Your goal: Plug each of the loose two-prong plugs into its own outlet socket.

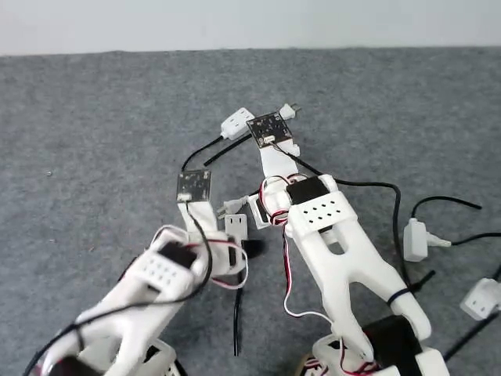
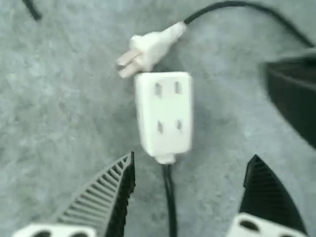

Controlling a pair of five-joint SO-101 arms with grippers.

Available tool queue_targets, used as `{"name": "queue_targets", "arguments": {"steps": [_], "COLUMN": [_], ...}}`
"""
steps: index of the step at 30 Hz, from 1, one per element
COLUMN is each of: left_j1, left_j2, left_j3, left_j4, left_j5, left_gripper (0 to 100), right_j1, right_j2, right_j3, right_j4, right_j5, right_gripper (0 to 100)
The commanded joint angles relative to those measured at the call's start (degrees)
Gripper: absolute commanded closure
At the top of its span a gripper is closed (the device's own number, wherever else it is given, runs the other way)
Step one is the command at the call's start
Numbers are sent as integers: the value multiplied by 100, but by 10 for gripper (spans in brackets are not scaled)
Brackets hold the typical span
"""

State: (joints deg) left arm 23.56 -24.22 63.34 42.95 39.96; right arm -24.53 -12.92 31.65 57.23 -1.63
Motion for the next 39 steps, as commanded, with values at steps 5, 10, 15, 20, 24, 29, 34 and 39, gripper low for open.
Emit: {"name": "queue_targets", "arguments": {"steps": [5,10,15,20,24,29,34,39], "left_j1": [-211,-62,-18,-53,-44,-123,-211,-229], "left_j2": [1688,1758,1767,1723,1705,1319,897,703], "left_j3": [-1446,-1367,-1279,-1297,-1323,-1191,-892,-884], "left_j4": [343,316,334,580,1231,1626,1398,1248], "left_j5": [26,26,35,-202,-220,-220,-229,-229], "left_gripper": [663,664,859,976,987,987,987,984], "right_j1": [75,75,84,84,84,84,75,84], "right_j2": [-286,-286,-286,-286,-286,-286,-259,-224], "right_j3": [-62,-62,-62,-62,-62,-62,-167,-316], "right_j4": [-92,-92,-92,-101,-101,-101,-66,198], "right_j5": [70,70,62,70,70,44,-976,-2787], "right_gripper": [991,991,991,991,991,991,989,911]}}
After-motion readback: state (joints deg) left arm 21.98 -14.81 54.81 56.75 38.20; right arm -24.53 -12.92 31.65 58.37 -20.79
